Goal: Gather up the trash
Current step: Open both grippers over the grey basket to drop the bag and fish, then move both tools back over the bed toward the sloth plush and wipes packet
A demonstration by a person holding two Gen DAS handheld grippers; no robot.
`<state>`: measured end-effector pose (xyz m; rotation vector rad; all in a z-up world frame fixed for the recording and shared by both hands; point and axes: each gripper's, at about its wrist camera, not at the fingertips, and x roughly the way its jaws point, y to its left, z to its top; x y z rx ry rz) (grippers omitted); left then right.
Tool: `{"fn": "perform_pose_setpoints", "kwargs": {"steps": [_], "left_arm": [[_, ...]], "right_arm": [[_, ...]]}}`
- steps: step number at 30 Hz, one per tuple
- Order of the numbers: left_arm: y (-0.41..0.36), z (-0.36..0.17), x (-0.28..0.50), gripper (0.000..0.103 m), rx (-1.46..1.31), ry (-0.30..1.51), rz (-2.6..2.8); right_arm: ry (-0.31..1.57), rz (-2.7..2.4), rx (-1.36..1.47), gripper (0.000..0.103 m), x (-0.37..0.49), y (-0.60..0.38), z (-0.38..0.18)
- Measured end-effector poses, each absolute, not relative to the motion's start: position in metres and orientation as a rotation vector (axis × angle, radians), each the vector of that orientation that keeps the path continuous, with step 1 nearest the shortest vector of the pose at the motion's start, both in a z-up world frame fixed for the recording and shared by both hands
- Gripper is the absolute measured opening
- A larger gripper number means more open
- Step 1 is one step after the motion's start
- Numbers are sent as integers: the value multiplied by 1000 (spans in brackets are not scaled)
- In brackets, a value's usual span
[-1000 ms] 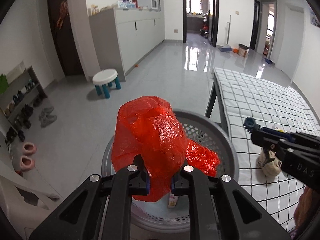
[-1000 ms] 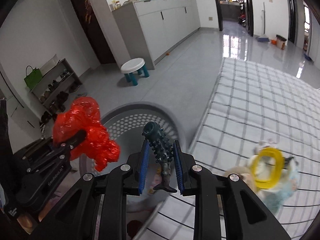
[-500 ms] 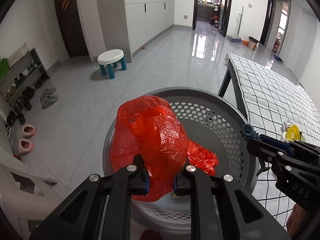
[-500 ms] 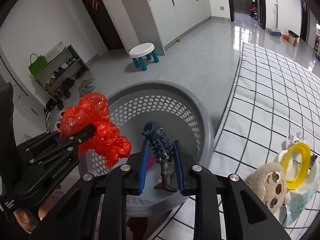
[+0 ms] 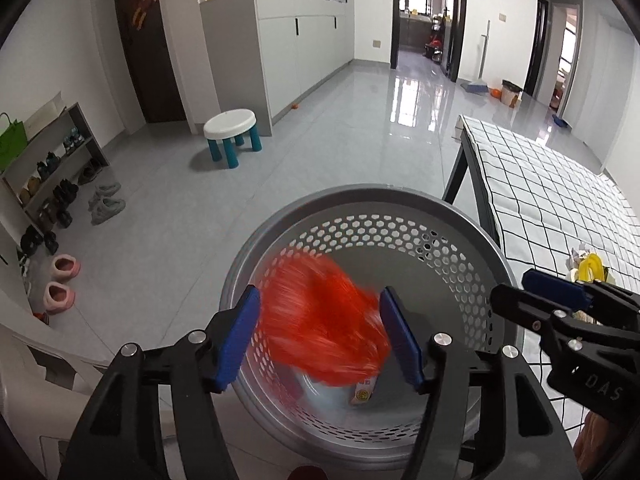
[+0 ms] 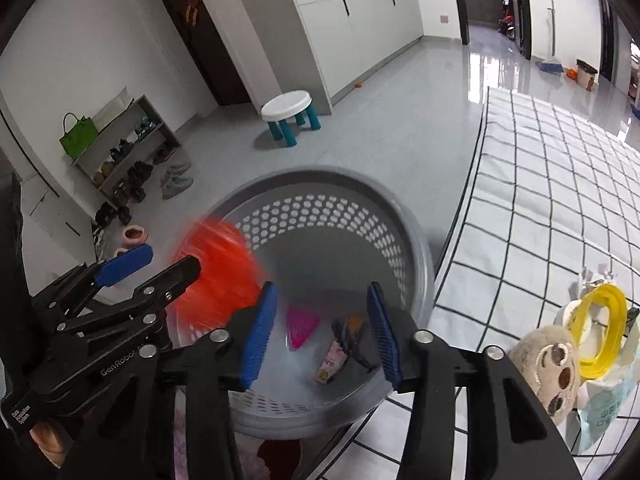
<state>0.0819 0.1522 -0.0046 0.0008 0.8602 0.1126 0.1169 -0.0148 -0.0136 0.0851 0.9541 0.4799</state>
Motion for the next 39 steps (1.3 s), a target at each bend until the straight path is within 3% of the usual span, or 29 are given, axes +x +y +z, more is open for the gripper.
{"fn": "perform_pose_setpoints", "kwargs": {"steps": [17,24,26,39], "left_arm": [[157,-3,82,80,10,852,168],[162,0,81,96,-8,841,184],[164,0,82,96,-12,841,184],[163,4,78,97,-7,821,183]], "right_arm": [[943,456,68,45,111,-15,-16],[940,439,57,47,111,-18,-17],[937,432,54,53,110,-19,-17],[901,364,25,59,100,-27,-14]]}}
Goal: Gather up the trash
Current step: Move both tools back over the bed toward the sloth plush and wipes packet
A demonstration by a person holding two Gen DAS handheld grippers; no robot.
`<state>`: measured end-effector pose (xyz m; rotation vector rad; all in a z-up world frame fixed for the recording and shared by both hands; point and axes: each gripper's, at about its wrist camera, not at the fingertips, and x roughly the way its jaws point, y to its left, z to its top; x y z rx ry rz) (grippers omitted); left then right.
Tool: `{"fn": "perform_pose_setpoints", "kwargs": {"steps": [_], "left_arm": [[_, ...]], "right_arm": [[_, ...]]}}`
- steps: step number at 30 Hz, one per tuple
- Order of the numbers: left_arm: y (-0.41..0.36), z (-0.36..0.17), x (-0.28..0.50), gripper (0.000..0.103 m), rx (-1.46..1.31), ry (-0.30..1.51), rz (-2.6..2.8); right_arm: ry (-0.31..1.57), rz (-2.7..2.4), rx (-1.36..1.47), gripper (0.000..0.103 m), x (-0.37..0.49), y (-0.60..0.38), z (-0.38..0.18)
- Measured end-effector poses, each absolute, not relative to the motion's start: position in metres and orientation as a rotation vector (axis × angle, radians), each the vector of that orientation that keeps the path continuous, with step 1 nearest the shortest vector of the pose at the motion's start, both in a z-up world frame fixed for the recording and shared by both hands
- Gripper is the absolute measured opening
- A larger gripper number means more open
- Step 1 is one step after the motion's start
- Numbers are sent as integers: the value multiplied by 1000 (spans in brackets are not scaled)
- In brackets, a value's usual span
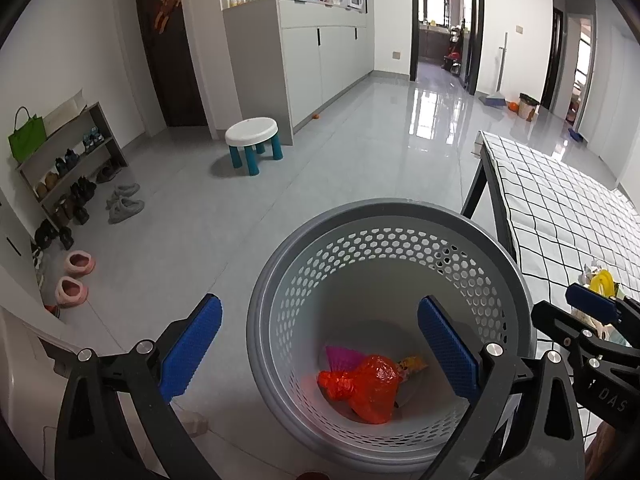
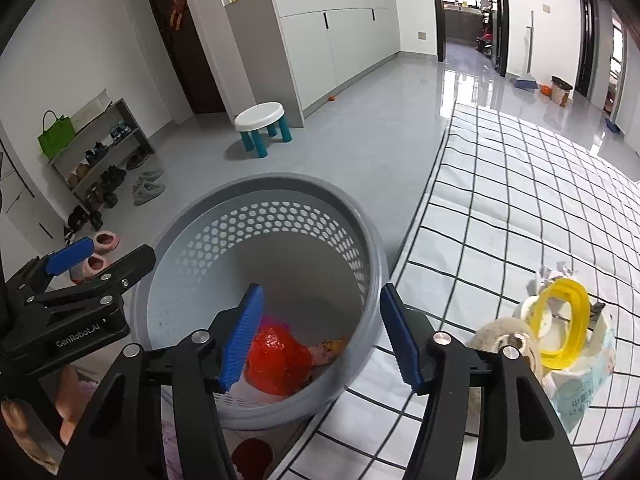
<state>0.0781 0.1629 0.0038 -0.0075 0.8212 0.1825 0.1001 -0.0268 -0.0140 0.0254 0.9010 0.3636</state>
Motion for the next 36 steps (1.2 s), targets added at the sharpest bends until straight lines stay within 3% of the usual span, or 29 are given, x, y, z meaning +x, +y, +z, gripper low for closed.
{"fn": "perform_pose_setpoints", "kwargs": {"steps": [36], "left_arm": [[131,21,61,97,-35,754,78]], "right_arm": [[872,82,144,64,34,-142,-6]]}}
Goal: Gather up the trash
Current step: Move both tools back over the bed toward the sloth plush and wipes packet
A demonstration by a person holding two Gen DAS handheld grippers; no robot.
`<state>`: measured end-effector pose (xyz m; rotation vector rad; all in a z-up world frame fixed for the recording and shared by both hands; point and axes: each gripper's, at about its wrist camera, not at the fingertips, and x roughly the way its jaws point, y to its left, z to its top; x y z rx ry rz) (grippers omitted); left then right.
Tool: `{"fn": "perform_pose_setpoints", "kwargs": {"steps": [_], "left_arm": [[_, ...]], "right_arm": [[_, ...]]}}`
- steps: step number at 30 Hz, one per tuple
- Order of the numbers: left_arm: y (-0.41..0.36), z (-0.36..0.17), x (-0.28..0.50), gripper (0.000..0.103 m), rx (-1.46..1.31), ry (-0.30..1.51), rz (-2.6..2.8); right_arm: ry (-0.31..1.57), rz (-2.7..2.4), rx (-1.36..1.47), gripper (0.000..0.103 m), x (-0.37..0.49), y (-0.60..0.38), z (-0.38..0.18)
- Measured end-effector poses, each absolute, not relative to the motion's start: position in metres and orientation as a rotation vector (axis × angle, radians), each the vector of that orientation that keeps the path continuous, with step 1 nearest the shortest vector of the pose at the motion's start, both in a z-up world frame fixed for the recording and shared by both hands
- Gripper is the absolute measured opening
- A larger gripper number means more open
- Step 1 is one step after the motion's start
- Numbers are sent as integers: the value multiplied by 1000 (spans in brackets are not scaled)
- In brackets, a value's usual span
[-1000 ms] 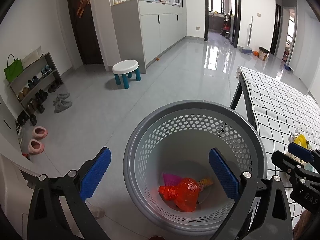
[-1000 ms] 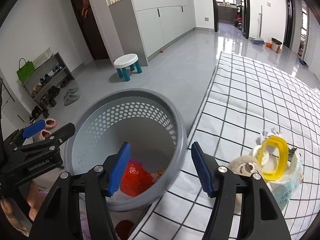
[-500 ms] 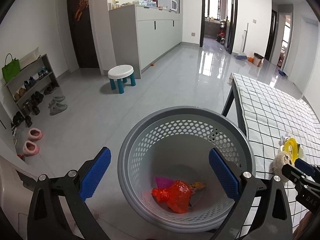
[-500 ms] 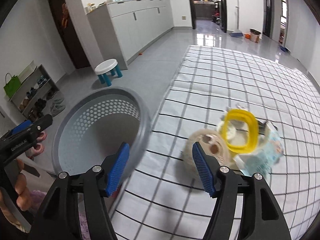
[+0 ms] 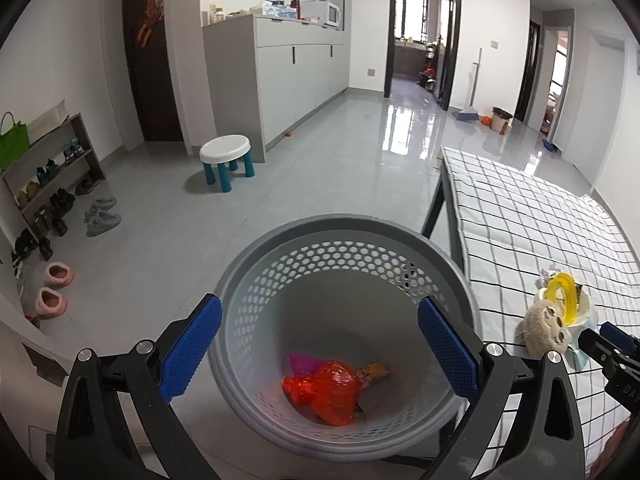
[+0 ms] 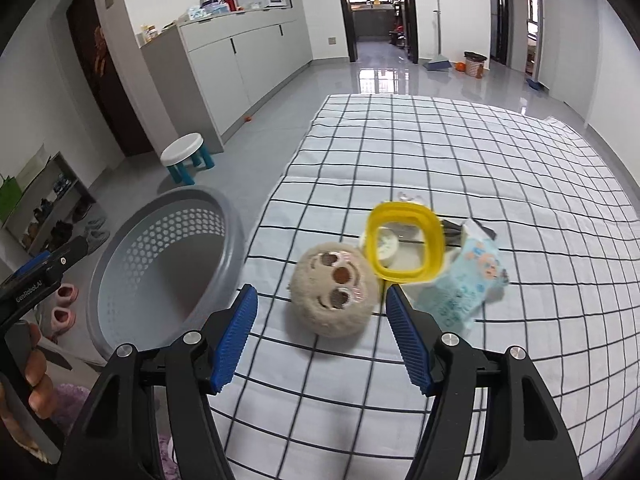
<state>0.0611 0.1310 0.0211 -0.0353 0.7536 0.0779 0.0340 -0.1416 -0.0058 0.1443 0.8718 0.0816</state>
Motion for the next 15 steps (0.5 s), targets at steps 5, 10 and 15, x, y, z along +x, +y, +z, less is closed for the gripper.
{"fn": "perform_pose_setpoints", "kwargs": {"steps": [5,10,15], "left_arm": [[114,22,59,97,-24,751,44],[100,21,59,97,-6,753,21],[89,20,60,97,-7,754,-3]], "right_arm": [[867,59,147,64,28,-152,-2],[866,37,147,64,24,-161,0],[870,9,148,64,21,-173,-2]]}}
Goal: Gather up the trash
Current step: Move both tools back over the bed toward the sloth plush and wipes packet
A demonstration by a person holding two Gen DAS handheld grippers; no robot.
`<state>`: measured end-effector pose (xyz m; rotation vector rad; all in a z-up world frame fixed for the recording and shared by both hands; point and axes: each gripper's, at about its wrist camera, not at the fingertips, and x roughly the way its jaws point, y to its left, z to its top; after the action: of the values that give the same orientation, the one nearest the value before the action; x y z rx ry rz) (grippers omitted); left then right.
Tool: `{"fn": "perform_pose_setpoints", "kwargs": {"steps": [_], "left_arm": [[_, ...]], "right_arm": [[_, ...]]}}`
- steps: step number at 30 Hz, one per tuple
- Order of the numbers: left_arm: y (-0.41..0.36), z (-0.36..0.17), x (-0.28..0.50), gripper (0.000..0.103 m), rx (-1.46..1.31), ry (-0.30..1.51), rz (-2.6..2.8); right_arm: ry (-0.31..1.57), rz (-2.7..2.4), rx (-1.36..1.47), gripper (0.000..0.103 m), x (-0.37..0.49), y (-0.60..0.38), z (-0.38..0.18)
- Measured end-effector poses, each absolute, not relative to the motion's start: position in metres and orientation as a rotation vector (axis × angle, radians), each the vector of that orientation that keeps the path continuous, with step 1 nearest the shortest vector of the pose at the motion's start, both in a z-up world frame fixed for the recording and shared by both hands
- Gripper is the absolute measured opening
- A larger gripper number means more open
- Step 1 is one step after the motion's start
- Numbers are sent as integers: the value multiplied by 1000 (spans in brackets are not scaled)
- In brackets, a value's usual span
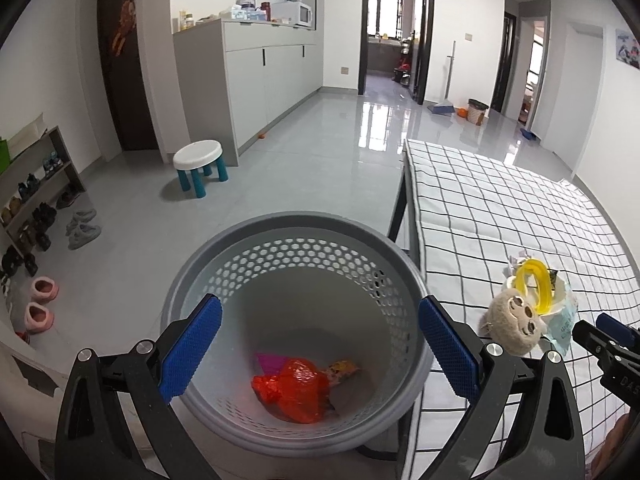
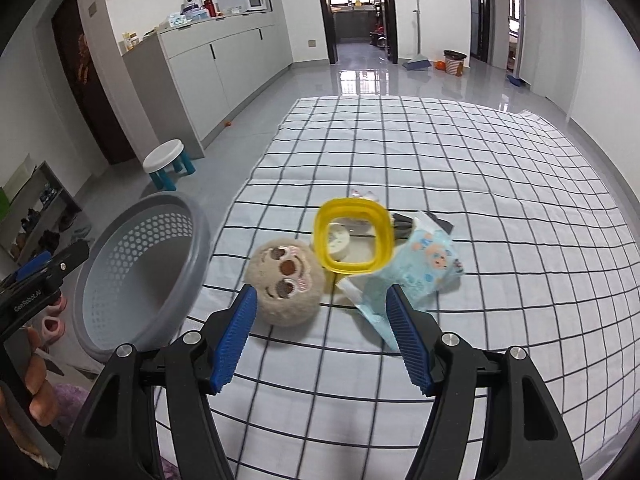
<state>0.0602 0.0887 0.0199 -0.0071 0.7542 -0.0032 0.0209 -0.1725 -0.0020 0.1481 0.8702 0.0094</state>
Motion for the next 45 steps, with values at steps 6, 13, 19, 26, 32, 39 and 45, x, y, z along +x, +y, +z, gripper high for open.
{"fn": "perform_pose_setpoints", "kwargs": {"steps": [6,13,19,26,32,39,45], "left_arm": [[76,17,60,97,8,760,-28],[56,12,58,97,36,766,-59],[46,9,59,97,51,770,-76],[41,7,60,97,57,775,-87],[41,5,61,97,61,779,-85],[42,6,60,97,57,780,-83],[42,5,60,97,59,780,-82]], "right_arm": [[874,-26,160,64,17,-189,-3],[894,-59,170,65,17,-202,-14],[925,-95,191,65,24,-214,-28],[948,-116,226,65,42,-218,-39],[988,-123,215,65,56,-215,-53],[1031,-197,231,65,51,-236,-68],[1028,-253,278,65,39,-264,-69]]}}
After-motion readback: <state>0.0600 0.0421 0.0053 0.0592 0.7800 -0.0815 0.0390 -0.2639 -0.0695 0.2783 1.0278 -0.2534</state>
